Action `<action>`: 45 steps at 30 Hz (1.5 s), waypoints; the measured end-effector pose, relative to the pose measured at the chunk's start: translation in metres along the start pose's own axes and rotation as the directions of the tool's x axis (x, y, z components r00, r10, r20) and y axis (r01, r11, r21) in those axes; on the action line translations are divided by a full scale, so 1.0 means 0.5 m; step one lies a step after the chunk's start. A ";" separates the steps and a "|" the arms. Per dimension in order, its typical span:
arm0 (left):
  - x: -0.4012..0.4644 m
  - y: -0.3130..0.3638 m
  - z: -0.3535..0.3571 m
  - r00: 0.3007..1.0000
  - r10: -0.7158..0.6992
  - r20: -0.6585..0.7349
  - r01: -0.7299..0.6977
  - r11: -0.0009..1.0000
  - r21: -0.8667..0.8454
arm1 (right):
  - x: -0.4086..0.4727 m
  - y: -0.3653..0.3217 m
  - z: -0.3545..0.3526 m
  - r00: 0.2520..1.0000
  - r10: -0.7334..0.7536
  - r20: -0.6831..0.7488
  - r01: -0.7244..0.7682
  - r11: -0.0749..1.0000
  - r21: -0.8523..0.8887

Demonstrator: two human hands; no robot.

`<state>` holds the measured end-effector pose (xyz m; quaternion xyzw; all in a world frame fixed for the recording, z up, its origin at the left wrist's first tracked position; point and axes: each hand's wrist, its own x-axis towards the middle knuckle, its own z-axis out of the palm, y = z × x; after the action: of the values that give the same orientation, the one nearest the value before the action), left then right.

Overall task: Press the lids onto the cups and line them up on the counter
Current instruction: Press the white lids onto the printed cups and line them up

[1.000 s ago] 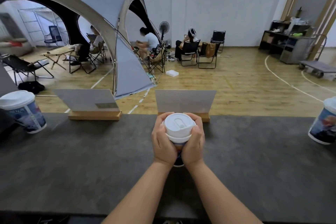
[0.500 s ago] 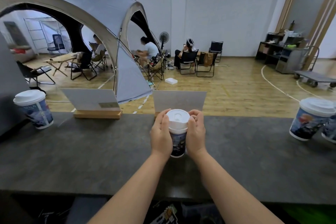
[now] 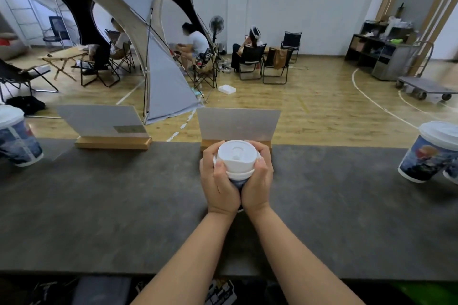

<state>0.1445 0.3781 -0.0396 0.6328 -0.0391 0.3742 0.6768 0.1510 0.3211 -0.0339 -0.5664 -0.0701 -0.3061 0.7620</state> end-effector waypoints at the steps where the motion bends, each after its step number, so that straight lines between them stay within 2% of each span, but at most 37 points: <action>1: 0.000 -0.006 -0.001 1.000 0.002 -0.003 -0.002 1.000 0.017 | -0.001 0.002 -0.001 1.000 0.003 0.000 -0.003 1.000 0.002; 6: 0.003 -0.005 -0.002 1.000 0.026 -0.006 -0.026 0.999 0.037 | 0.002 0.000 0.000 1.000 -0.014 0.012 0.013 1.000 0.025; 11: 0.003 0.001 -0.009 0.999 -0.039 0.021 0.039 0.999 -0.006 | 0.003 0.004 -0.001 1.000 -0.006 0.023 0.006 1.000 -0.010; 14: 0.006 0.015 -0.017 0.992 -0.085 0.092 0.087 0.996 -0.010 | -0.001 -0.001 -0.004 0.999 0.022 0.027 -0.022 0.999 -0.026; 17: 0.024 0.028 -0.033 0.968 -0.129 0.215 0.139 0.990 -0.035 | -0.012 -0.015 -0.007 1.000 0.007 0.029 -0.003 0.990 -0.140; 19: 0.043 0.026 -0.051 0.956 -0.122 0.269 0.122 0.992 0.016 | -0.019 -0.031 -0.012 1.000 0.005 0.010 -0.003 0.984 -0.177; 21: 0.050 0.027 -0.070 0.965 -0.103 0.240 0.076 0.990 0.119 | -0.018 -0.046 -0.018 1.000 0.013 0.002 -0.013 0.969 -0.249; 23: 0.045 0.043 -0.082 0.986 -0.068 0.152 0.040 0.982 0.183 | -0.012 -0.050 -0.024 0.999 0.035 0.036 -0.021 0.939 -0.342; 25: 0.031 0.056 -0.081 0.987 -0.086 0.138 0.060 0.982 0.180 | -0.006 -0.046 -0.027 0.994 0.055 0.091 -0.021 0.944 -0.331; 28: 0.013 0.051 -0.061 0.974 -0.115 0.196 0.082 0.982 0.170 | -0.002 -0.028 -0.022 0.982 0.076 0.171 -0.032 0.968 -0.249; 31: 0.006 0.046 -0.039 0.981 -0.113 0.160 0.097 0.990 0.105 | -0.013 -0.017 -0.008 0.993 0.052 0.103 -0.030 0.979 -0.203; 36: 0.015 0.032 -0.023 0.996 -0.058 0.069 0.057 0.998 0.013 | -0.012 -0.012 0.012 0.998 -0.067 0.000 0.066 0.979 -0.194; 45: 0.029 -0.008 -0.013 0.995 -0.023 0.093 0.028 0.998 -0.050 | -0.001 0.017 0.008 0.993 -0.113 -0.038 0.105 0.978 -0.179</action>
<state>0.1544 0.3906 -0.0364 0.6323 -0.0719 0.3346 0.6950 0.1562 0.3266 -0.0399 -0.6196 -0.0553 -0.3659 0.6923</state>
